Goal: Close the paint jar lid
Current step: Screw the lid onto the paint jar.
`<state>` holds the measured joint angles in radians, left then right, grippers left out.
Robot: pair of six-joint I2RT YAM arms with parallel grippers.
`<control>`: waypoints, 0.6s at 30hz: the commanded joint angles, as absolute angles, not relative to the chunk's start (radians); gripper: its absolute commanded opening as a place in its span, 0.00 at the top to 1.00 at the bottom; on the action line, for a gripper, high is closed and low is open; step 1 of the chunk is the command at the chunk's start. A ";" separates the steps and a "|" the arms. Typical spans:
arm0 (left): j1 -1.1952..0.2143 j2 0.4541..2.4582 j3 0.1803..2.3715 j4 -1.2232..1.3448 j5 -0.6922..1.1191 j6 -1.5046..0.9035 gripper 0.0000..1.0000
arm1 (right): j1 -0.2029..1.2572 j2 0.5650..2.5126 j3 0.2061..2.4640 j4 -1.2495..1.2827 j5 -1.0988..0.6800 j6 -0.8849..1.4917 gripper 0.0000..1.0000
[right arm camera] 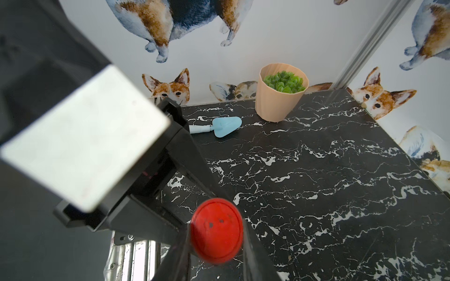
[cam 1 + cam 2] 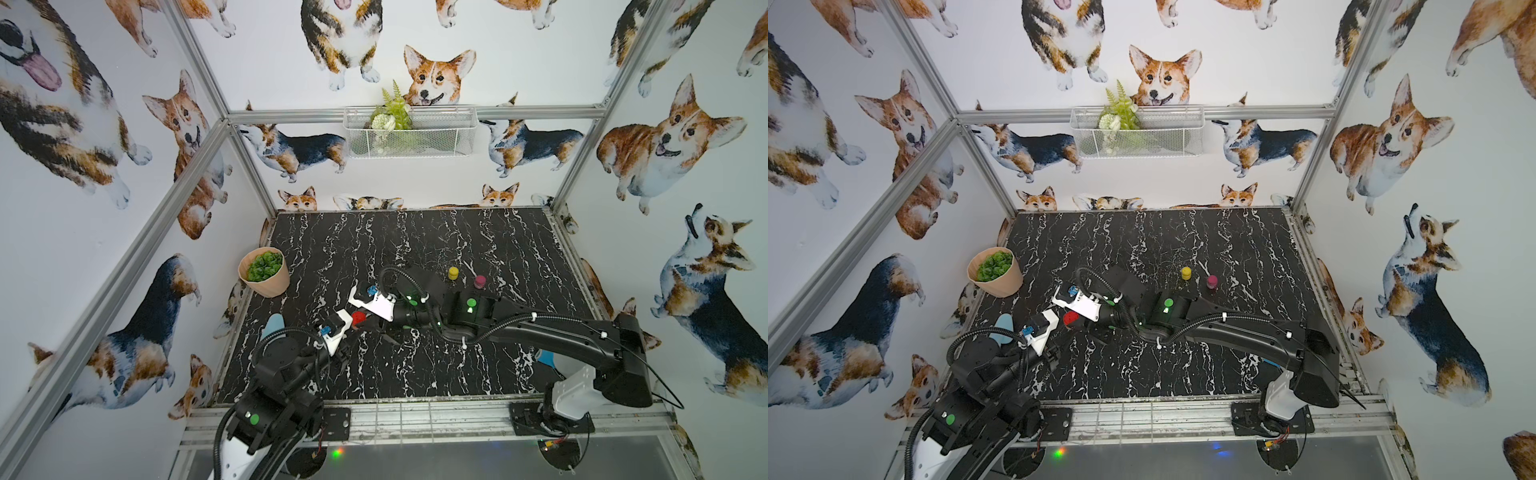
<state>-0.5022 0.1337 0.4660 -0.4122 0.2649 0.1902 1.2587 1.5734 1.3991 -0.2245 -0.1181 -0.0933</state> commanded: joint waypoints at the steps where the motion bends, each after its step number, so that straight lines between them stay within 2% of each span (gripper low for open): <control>1: -0.502 0.111 0.477 -0.271 0.230 0.218 0.71 | 1.277 1.612 1.380 -0.188 -0.003 0.025 0.71; 11: -0.500 0.053 0.474 -0.277 0.054 0.250 0.72 | 1.326 1.789 1.548 -0.314 0.184 0.210 0.72; 18: -0.501 0.063 0.474 -0.282 0.012 0.253 0.72 | 1.341 1.775 1.518 -0.256 0.212 0.272 0.67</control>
